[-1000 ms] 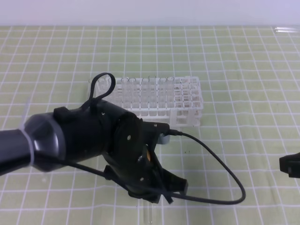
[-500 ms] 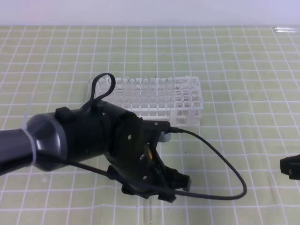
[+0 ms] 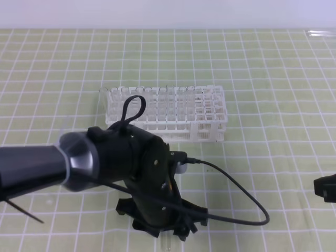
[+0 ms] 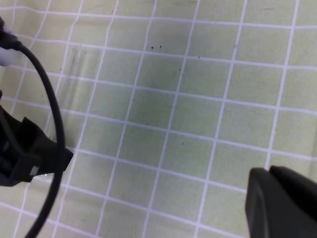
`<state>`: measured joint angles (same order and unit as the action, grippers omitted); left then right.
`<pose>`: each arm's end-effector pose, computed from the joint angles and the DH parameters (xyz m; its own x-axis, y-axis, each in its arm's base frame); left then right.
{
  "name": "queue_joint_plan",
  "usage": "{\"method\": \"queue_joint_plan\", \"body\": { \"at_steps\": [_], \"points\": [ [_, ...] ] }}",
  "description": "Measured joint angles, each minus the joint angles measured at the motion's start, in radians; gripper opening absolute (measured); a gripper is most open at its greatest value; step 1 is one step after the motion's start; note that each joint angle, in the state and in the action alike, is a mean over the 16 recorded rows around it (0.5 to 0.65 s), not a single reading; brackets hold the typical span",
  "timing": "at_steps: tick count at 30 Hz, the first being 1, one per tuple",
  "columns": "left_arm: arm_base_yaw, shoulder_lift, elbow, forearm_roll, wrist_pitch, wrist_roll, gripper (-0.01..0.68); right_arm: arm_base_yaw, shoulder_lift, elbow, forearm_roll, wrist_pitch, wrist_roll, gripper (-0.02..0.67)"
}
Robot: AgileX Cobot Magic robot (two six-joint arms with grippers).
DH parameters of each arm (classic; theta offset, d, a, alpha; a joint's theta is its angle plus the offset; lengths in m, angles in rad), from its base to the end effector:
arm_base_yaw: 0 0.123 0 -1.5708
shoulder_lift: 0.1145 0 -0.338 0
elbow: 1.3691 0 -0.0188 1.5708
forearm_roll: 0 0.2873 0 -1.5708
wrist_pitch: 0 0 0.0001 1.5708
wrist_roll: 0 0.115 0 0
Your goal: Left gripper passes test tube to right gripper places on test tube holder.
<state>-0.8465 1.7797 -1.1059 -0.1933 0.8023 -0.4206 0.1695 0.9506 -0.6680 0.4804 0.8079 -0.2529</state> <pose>0.2390 -0.2941 0.1883 -0.9532 0.2887 -0.0900 0.3017 0.9287 -0.2155 0.1762 0.0692 0.2936 -0.8271 -0.0530 -0.5596 -0.2769 0.9048 0.3236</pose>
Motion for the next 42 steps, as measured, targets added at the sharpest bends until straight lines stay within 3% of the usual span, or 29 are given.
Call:
{"method": "queue_joint_plan", "body": {
  "at_steps": [18, 42],
  "points": [
    [-0.001, 0.064, -0.004, 0.015, 0.022, -0.003, 0.364, 0.0, 0.0, 0.0, 0.007, 0.002, 0.0, -0.016],
    [-0.001, 0.064, -0.002, 0.013, 0.066, 0.053, 0.115, 0.0, 0.0, 0.0, 0.017, 0.008, 0.0, -0.016]
  ]
}}
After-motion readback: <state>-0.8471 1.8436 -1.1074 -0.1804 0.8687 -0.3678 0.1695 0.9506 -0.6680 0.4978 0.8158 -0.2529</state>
